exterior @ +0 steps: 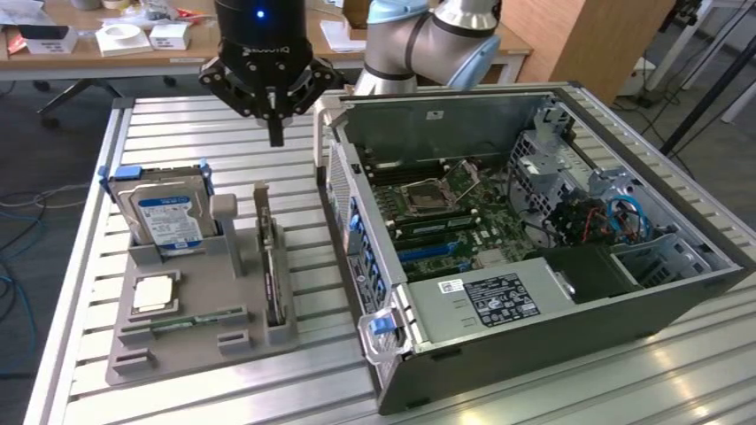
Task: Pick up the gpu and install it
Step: 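Reach for the gpu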
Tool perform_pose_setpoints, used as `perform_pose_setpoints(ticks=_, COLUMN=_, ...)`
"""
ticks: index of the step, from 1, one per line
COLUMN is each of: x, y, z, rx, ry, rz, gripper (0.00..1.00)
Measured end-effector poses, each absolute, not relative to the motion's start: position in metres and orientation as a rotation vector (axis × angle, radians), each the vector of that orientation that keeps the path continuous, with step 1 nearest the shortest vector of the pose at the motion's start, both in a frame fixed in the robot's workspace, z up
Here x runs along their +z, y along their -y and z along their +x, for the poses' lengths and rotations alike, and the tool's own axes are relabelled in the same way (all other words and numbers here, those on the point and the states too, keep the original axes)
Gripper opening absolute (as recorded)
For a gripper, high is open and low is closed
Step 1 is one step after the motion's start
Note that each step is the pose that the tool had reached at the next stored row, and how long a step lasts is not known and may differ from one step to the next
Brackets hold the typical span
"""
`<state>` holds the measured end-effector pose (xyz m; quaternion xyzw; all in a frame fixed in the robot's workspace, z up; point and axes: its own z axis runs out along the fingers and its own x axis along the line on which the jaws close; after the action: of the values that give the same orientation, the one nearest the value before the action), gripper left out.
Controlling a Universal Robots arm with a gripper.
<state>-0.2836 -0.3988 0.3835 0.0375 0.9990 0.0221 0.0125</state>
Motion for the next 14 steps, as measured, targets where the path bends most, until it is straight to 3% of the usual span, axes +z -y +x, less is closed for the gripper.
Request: perform_pose_setpoints(ticks=14, x=0.382, y=0.399, z=-0.305, rx=0.069, ry=-3.114, rz=0.117, gripper=0.10)
